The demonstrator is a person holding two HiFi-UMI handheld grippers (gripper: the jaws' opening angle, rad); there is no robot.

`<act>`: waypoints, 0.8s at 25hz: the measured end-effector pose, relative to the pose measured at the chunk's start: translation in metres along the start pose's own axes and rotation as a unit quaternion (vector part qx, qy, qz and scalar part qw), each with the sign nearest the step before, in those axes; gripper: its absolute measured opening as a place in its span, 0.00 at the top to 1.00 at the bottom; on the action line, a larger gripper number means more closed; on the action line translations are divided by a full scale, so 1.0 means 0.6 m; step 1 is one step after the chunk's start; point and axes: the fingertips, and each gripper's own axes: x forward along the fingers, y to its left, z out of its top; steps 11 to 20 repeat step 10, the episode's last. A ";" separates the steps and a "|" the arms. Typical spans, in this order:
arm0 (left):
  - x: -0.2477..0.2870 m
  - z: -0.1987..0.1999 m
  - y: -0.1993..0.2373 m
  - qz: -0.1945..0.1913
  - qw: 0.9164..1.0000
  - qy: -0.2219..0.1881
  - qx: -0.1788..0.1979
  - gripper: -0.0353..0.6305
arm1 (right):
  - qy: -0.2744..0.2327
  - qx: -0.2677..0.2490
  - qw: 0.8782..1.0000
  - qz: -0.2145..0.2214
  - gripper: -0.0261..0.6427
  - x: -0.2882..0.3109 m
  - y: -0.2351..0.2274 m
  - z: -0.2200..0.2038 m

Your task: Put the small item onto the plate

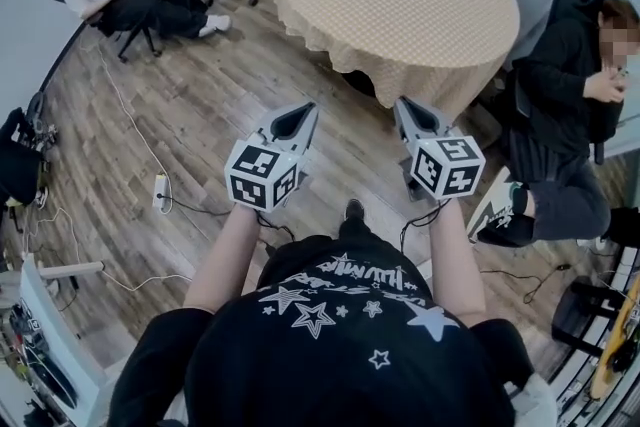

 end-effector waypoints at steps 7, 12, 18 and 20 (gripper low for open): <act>-0.049 -0.020 -0.037 -0.014 1.000 -0.010 -0.003 0.93 | 0.002 0.004 1.000 -0.017 0.92 -0.059 0.036 -0.037; -0.069 -0.032 -0.048 -0.018 1.000 -0.014 -0.001 0.93 | 0.001 0.002 1.000 -0.018 0.92 -0.081 0.056 -0.055; -0.069 -0.032 -0.048 -0.018 1.000 -0.014 -0.001 0.93 | 0.001 0.002 1.000 -0.018 0.92 -0.081 0.056 -0.055; -0.069 -0.032 -0.048 -0.018 1.000 -0.014 -0.001 0.93 | 0.001 0.002 1.000 -0.018 0.92 -0.081 0.056 -0.055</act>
